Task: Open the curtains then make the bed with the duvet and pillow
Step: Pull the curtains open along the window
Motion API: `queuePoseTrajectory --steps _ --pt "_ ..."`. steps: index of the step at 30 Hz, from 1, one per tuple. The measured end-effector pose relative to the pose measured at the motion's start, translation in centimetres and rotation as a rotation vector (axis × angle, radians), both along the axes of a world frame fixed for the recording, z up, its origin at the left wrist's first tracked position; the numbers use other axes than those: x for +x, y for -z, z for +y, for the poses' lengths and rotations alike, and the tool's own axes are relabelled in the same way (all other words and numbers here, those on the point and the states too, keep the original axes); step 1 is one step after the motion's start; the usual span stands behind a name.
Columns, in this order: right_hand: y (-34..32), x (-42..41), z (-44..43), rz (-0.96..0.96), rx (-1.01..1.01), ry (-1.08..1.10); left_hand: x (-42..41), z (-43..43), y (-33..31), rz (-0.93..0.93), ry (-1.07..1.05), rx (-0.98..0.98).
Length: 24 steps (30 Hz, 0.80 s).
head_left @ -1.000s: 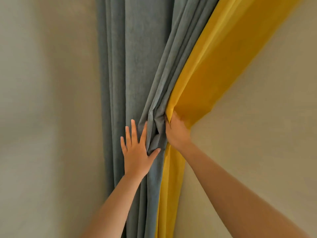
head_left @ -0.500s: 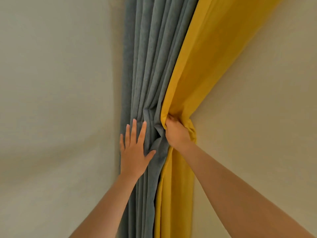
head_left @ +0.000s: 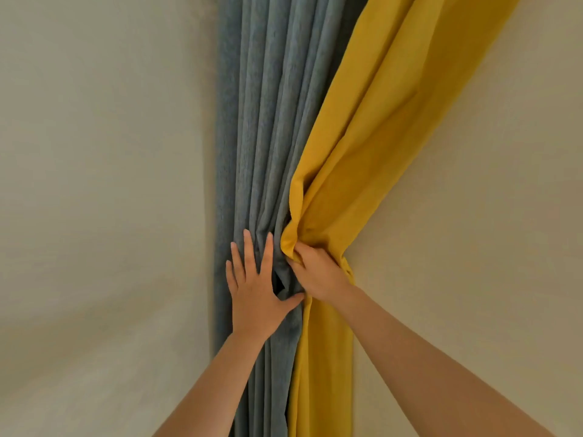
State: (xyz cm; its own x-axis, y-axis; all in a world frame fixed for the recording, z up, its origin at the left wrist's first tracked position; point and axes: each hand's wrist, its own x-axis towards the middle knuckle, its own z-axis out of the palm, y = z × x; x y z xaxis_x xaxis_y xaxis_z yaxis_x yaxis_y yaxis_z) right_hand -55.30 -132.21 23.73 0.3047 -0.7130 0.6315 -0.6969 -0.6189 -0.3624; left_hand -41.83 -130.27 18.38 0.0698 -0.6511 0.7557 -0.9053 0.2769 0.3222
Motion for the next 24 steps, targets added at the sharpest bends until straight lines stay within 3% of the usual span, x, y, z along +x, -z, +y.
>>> queuePoseTrajectory --steps 3,6,8,10,14,20,24 --pt "-1.7 -0.7 1.9 -0.215 -0.134 0.056 -0.9 -0.2 -1.7 0.027 0.021 -0.093" --pt "-5.5 -2.7 4.2 -0.205 -0.589 0.311 -2.2 0.0 -4.8 0.080 0.107 -0.212" --pt "-9.0 -4.1 5.6 -0.227 -0.779 0.496 -3.3 0.2 -7.2 0.062 0.142 -0.239" --pt "-12.4 -5.2 6.7 -0.357 -0.750 0.571 -4.7 0.5 -9.3 0.016 0.181 -0.246" --pt "-17.8 -7.0 7.4 -0.646 -0.596 0.488 -7.2 1.1 -12.2 0.023 0.271 -0.260" --pt "-21.2 -8.5 5.6 -0.607 -0.684 0.343 -7.9 0.7 -15.2 0.102 0.326 -0.311" --pt "-21.8 -5.7 3.0 -0.715 -0.662 0.263 -6.0 -0.4 -16.3 0.017 0.307 -0.364"
